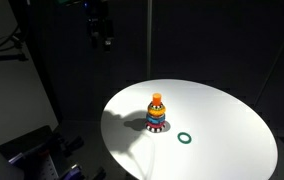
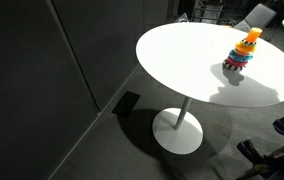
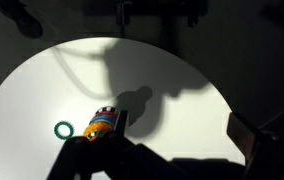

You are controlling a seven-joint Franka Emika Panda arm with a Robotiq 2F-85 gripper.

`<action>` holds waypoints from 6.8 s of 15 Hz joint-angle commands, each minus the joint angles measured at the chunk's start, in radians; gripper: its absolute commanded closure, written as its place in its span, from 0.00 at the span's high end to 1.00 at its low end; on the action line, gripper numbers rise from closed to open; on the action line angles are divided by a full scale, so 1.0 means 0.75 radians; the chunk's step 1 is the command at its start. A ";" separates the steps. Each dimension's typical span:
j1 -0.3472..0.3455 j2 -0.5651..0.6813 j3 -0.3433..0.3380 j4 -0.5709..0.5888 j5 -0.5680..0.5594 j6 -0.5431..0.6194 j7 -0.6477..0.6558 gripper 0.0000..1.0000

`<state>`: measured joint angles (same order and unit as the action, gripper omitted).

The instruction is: Pick up the dark green ring and put it on the ring holder

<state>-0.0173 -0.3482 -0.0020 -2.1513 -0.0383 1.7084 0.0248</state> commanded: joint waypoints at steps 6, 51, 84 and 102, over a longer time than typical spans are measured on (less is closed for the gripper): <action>-0.068 0.122 -0.073 0.044 -0.022 0.038 0.011 1.00; -0.283 0.926 -0.348 0.427 -0.022 0.422 0.393 1.00; -0.217 1.528 -0.370 0.742 0.137 0.905 0.720 1.00; -0.215 1.607 -0.370 0.837 0.144 0.905 0.746 1.00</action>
<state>-0.1825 0.8269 -0.2700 -1.5706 0.0448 2.3989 0.5685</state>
